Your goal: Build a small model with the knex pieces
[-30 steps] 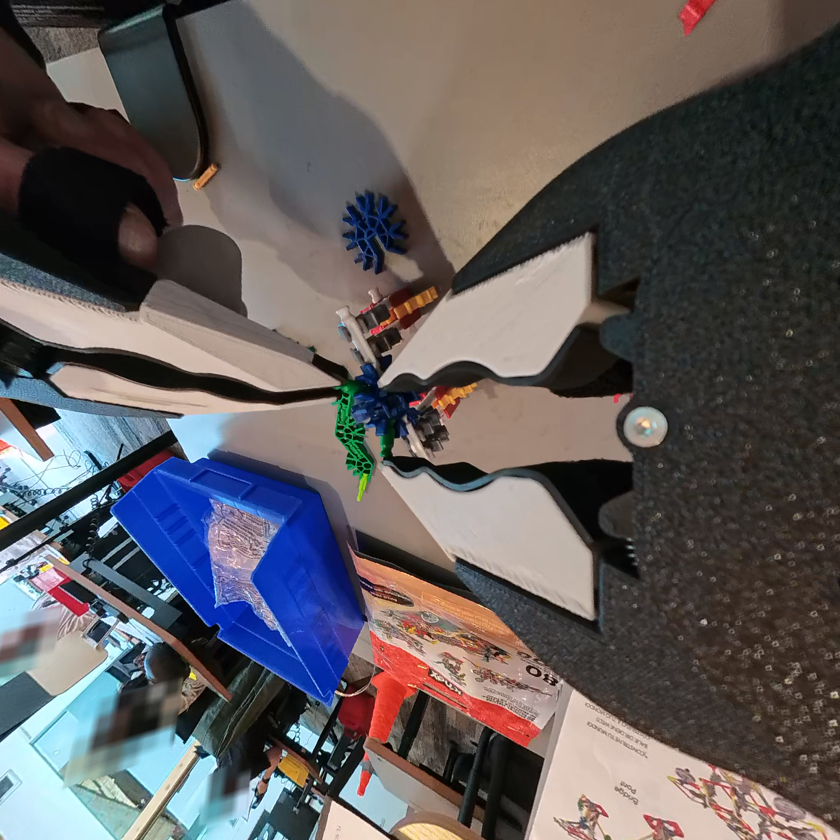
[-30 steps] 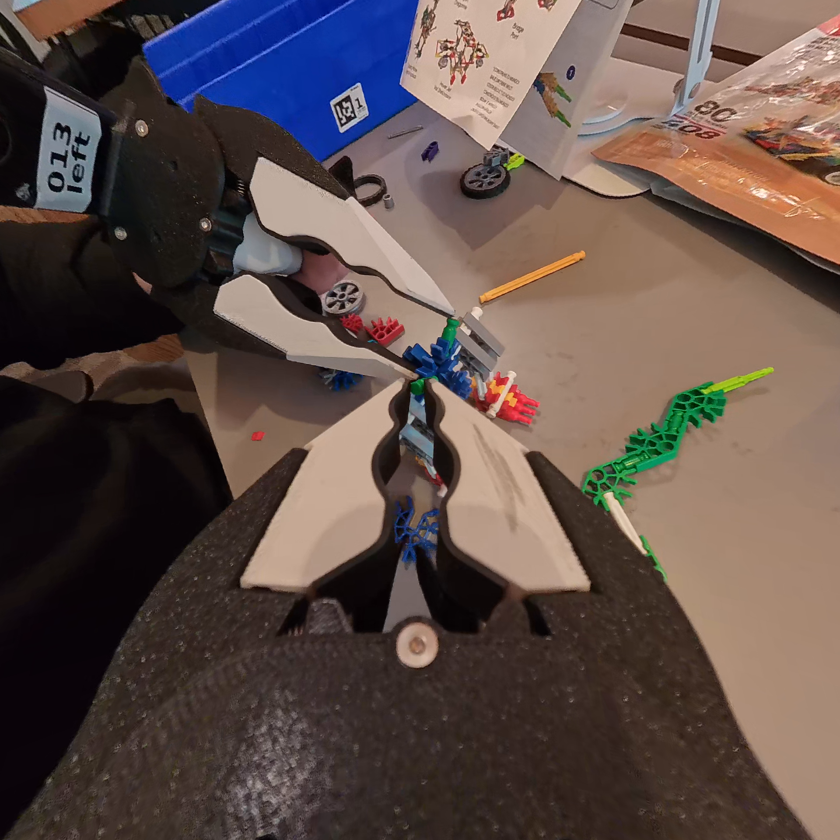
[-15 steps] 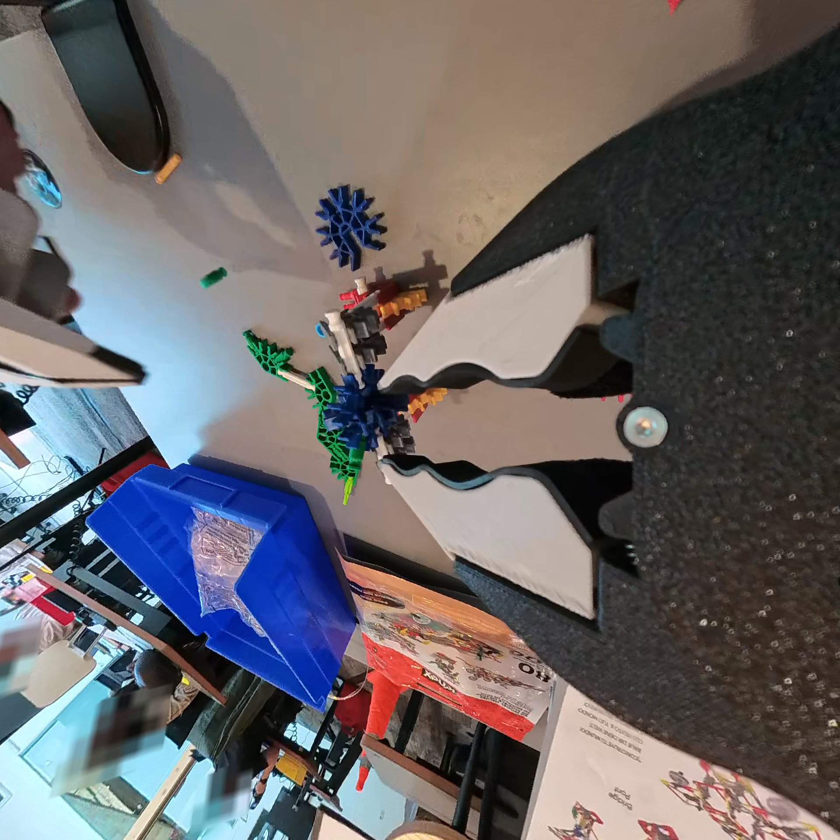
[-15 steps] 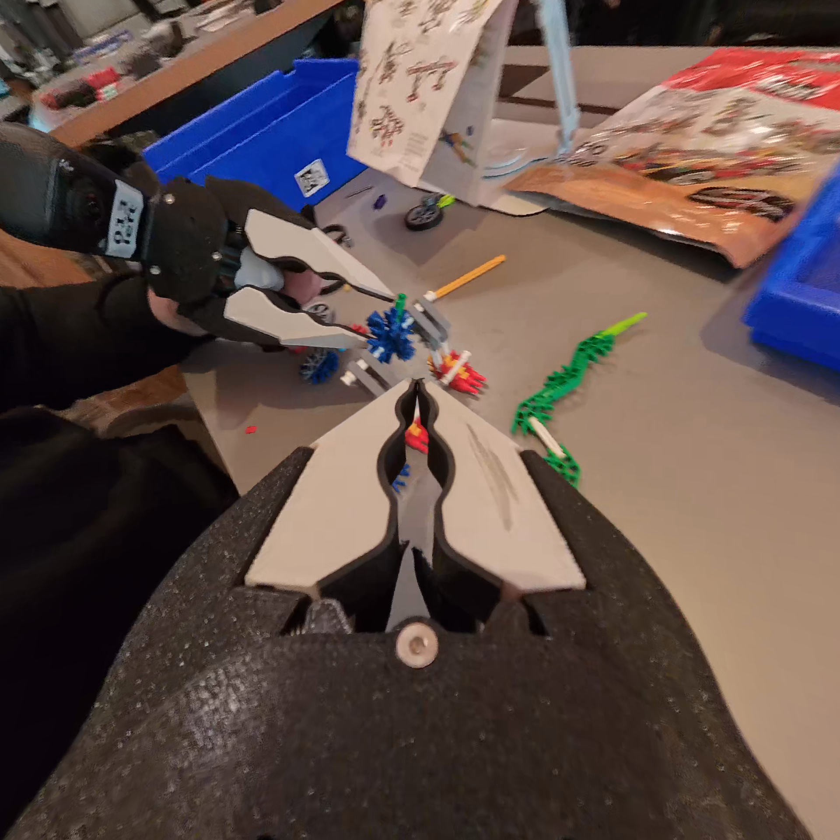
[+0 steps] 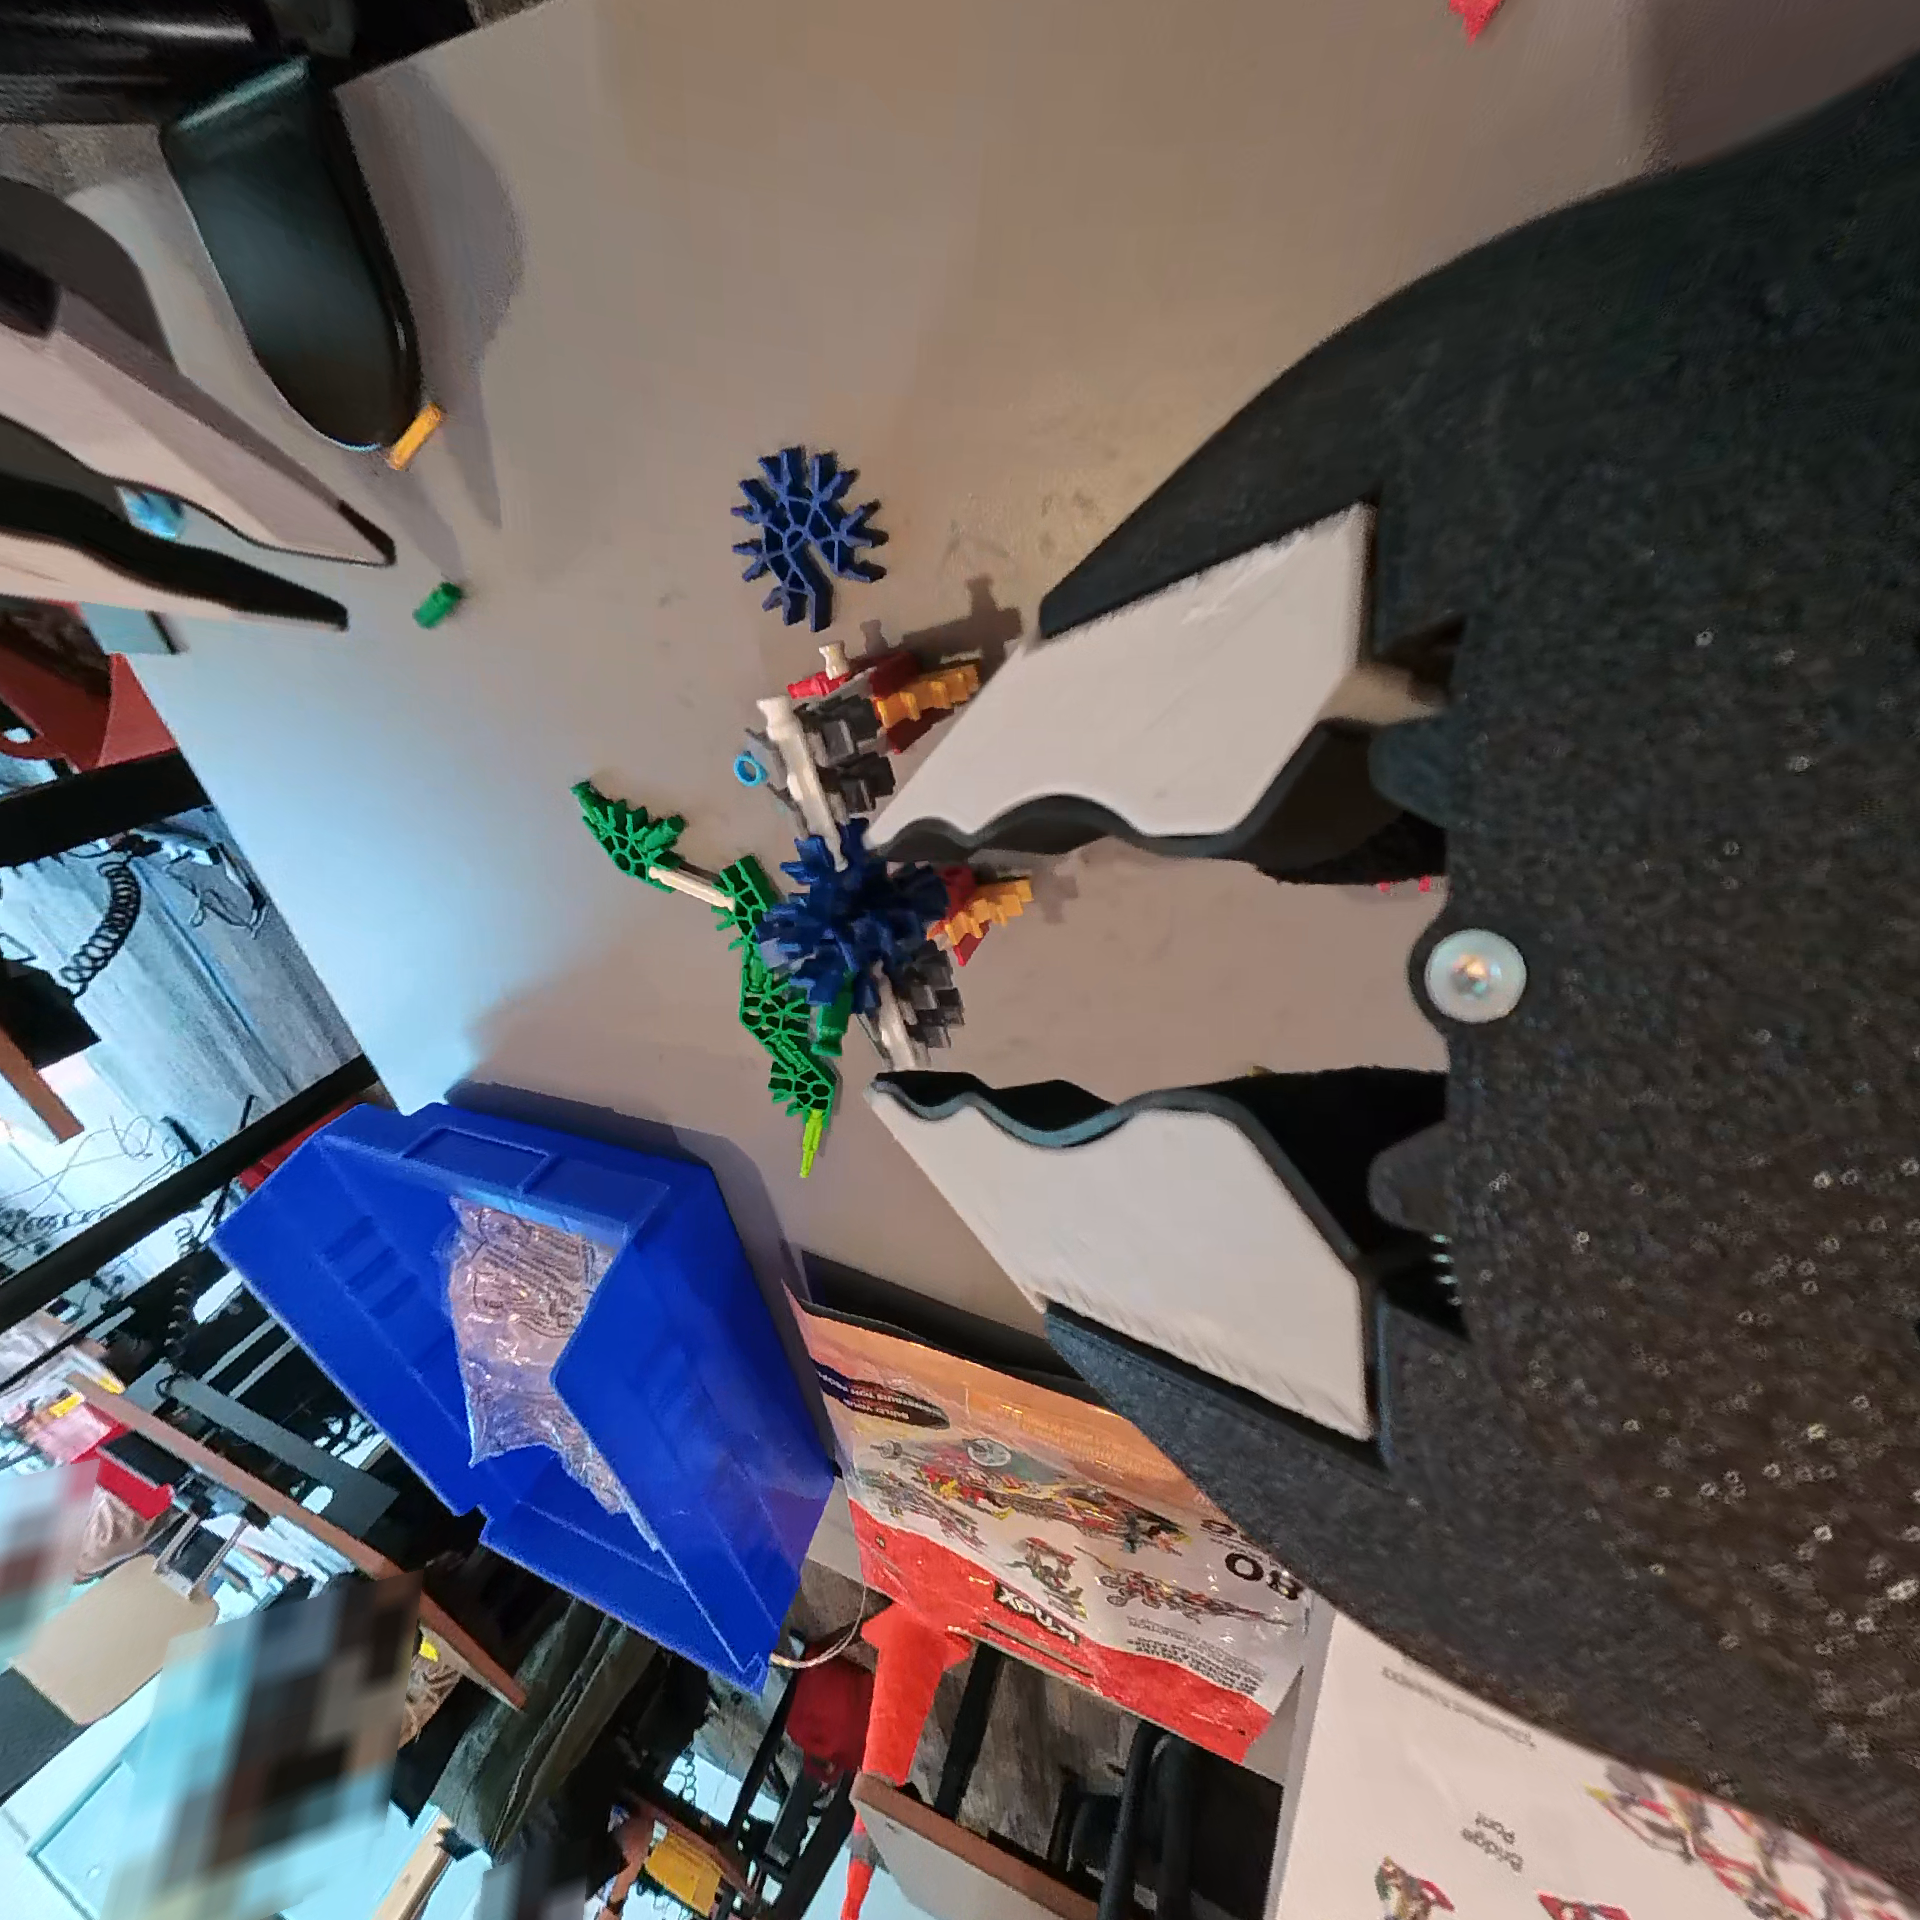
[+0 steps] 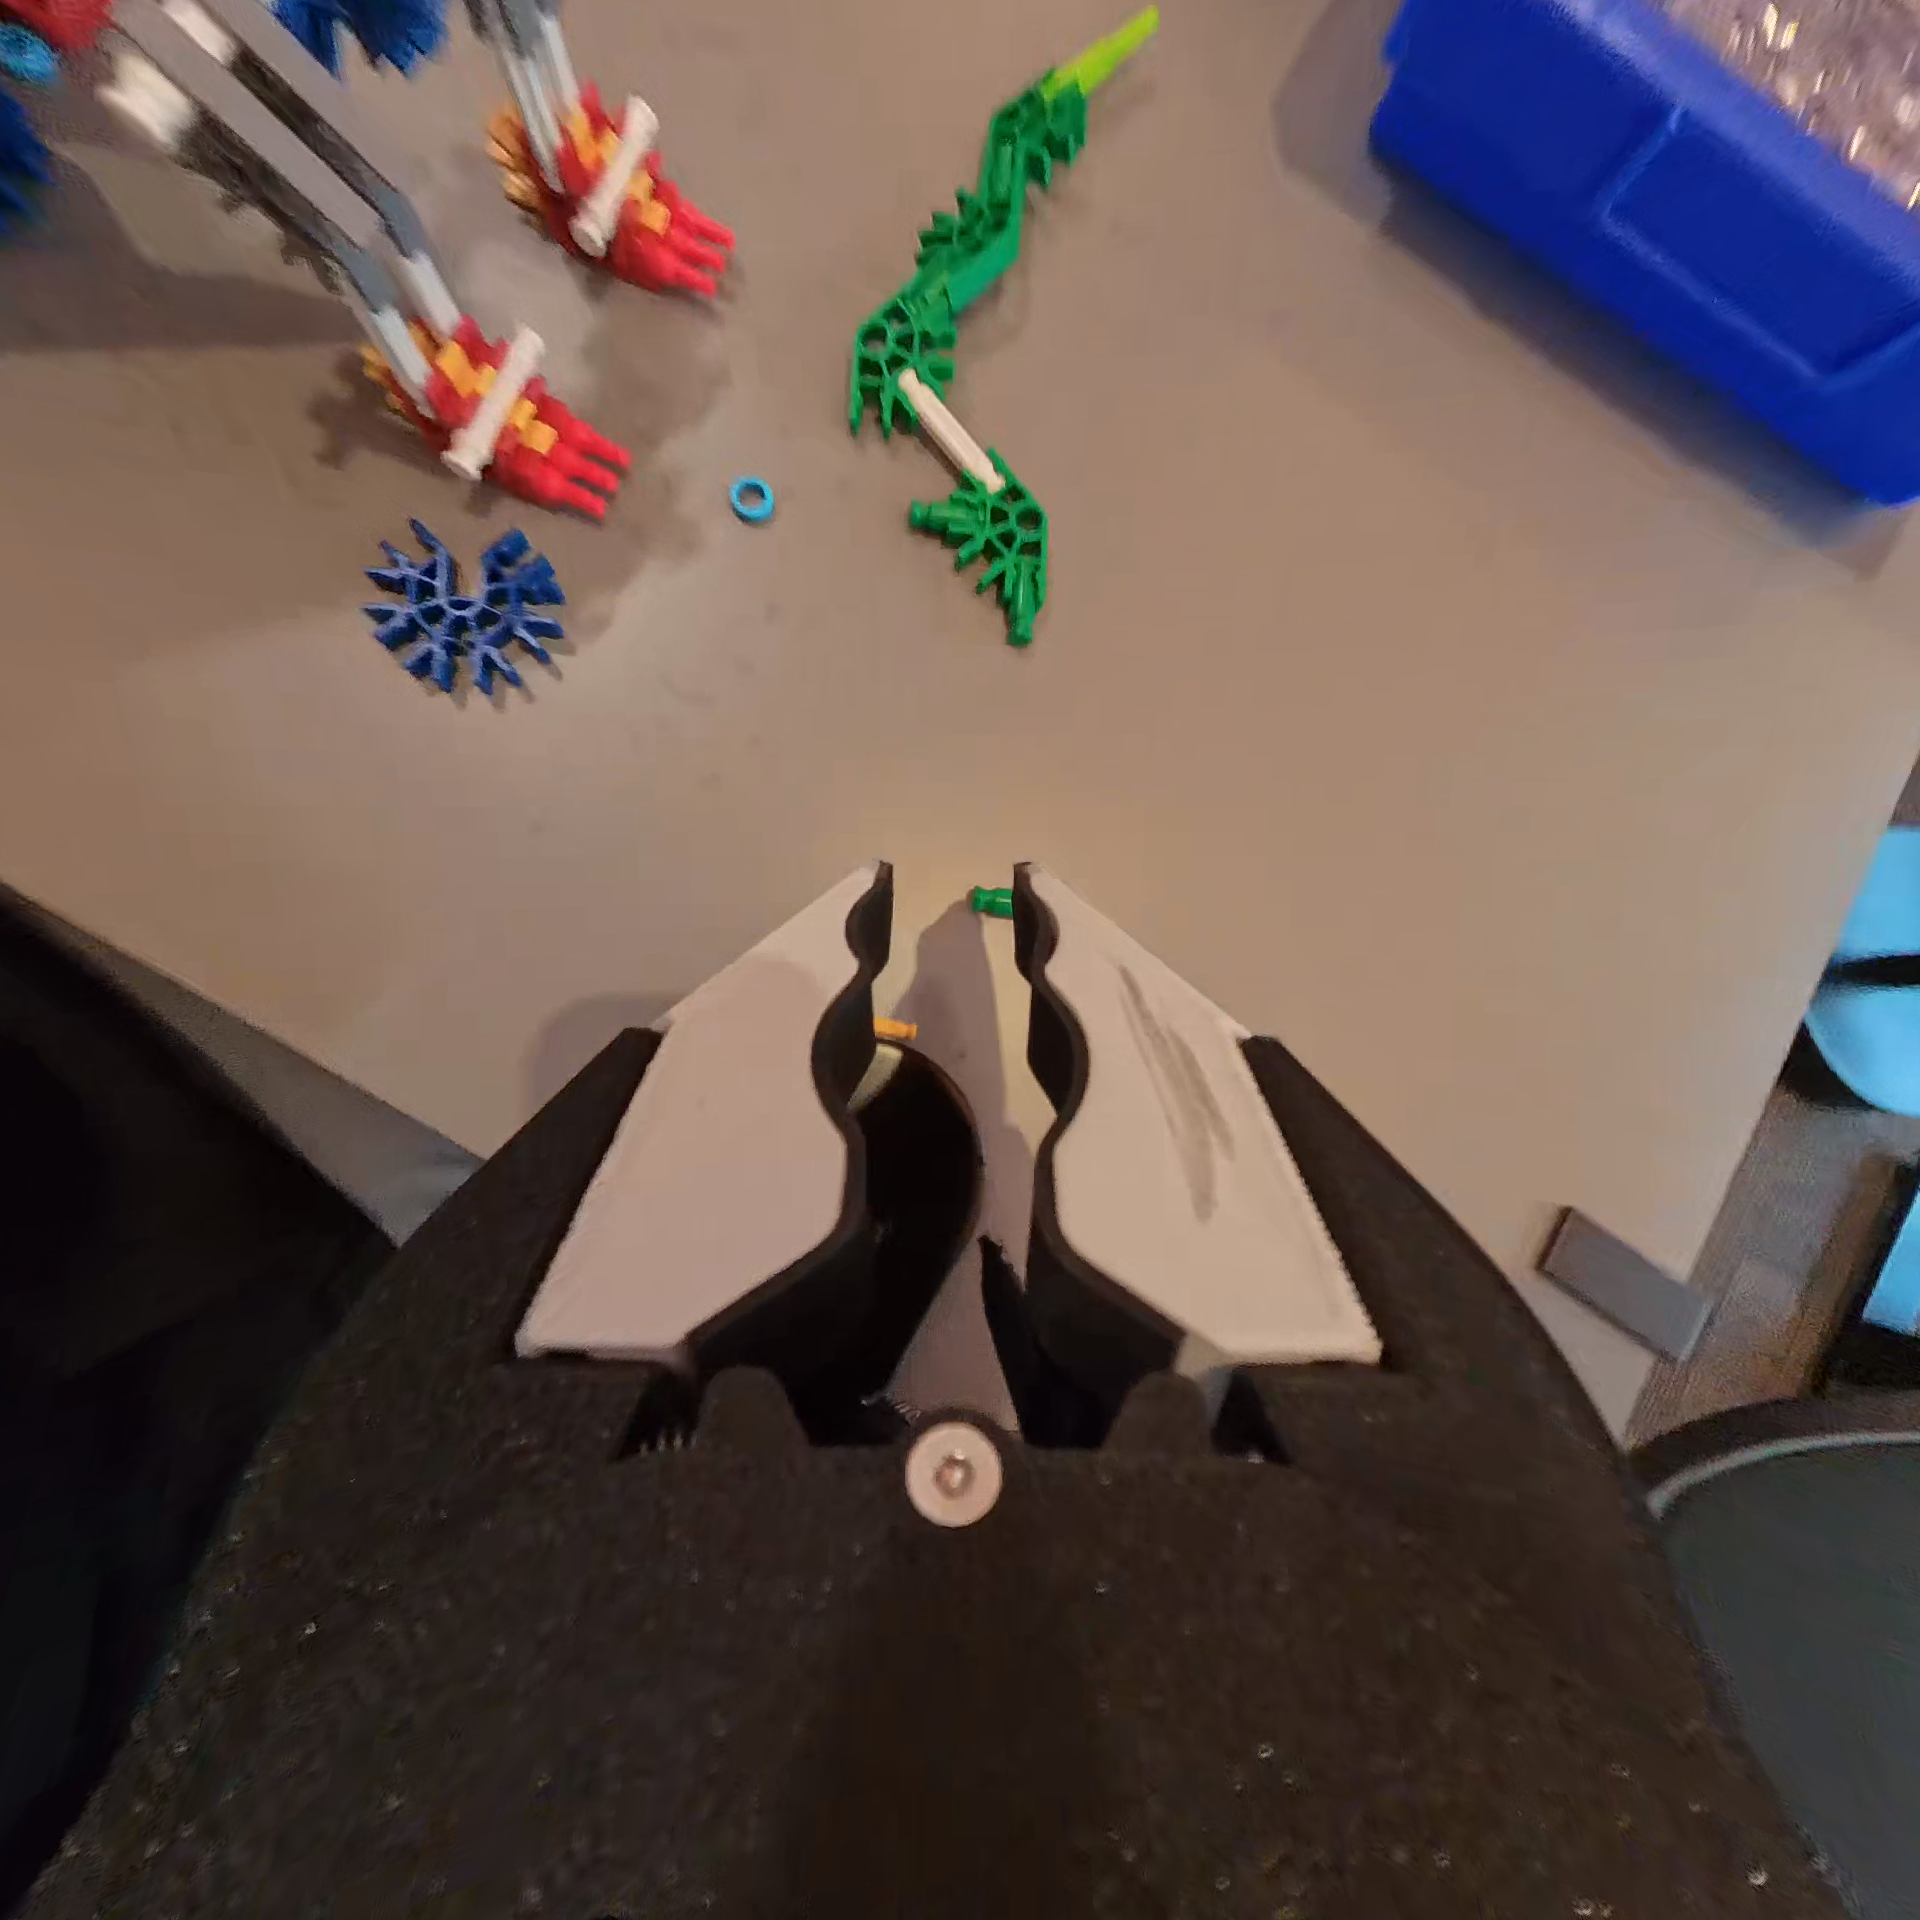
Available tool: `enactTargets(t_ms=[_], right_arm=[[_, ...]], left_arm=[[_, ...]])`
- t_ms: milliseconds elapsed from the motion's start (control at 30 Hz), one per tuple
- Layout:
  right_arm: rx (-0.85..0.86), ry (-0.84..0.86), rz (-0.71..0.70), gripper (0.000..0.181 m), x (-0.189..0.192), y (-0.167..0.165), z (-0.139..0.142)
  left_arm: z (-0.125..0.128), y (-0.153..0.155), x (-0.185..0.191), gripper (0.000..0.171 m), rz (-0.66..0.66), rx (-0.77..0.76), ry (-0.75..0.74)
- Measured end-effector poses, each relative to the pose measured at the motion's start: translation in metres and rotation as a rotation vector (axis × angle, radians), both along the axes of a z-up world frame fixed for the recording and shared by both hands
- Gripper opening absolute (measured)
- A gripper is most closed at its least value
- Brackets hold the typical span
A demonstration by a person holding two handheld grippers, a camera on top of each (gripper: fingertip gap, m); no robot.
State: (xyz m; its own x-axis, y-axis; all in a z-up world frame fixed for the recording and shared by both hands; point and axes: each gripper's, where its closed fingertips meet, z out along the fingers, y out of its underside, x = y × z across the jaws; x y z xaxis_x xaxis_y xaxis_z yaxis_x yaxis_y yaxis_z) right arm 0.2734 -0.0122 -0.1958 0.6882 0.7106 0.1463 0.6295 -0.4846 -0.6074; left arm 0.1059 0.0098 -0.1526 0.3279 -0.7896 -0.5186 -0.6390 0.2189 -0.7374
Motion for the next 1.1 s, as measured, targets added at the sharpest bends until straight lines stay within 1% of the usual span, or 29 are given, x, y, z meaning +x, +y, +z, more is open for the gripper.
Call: enactTargets(t_ms=[100,167,267,400,433,500,533,633,733,867,967,1100], right_arm=[[-0.011,0.007,-0.119,0.025,0.001,0.001,-0.019],[0.018,-0.011,-0.208,0.032,0.010,0.004,-0.029],[0.051,0.044,-0.307,0.033,0.022,0.003,-0.027],[0.019,0.137,-0.321,0.023,0.020,-0.005,-0.031],[0.033,0.141,-0.312,0.026,0.020,-0.005,-0.029],[0.080,0.163,-0.347,0.026,0.025,-0.005,-0.018],[0.092,0.160,-0.365,0.026,0.030,-0.007,-0.016],[0.098,0.089,-0.450,0.024,0.054,-0.018,-0.021],[0.094,0.085,-0.482,0.024,0.061,-0.027,-0.025],[0.032,0.125,-0.478,0.011,0.055,-0.024,-0.030],[0.000,0.177,-0.488,0.010,0.055,-0.022,-0.032],[-0.013,0.181,-0.437,0.005,0.054,-0.019,-0.032]], left_arm=[[-0.002,0.001,-0.002,0.041,-0.015,-0.004,0.030],[-0.003,0.002,-0.003,0.042,-0.023,-0.012,0.035],[-0.006,0.001,-0.004,0.041,-0.035,-0.026,0.034],[-0.010,0.001,-0.004,0.042,-0.049,-0.042,0.035],[-0.010,0.002,-0.004,0.042,-0.049,-0.041,0.035],[-0.010,0.002,-0.004,0.042,-0.050,-0.044,0.030],[-0.009,0.002,-0.005,0.042,-0.047,-0.042,0.028],[-0.010,0.003,-0.005,0.042,-0.049,-0.054,0.019],[-0.015,0.003,-0.003,0.042,-0.058,-0.064,0.027],[-0.016,0.005,-0.002,0.043,-0.063,-0.066,0.040],[-0.014,0.006,-0.003,0.044,-0.057,-0.064,0.036],[-0.013,0.007,-0.003,0.044,-0.065,-0.070,0.020]])
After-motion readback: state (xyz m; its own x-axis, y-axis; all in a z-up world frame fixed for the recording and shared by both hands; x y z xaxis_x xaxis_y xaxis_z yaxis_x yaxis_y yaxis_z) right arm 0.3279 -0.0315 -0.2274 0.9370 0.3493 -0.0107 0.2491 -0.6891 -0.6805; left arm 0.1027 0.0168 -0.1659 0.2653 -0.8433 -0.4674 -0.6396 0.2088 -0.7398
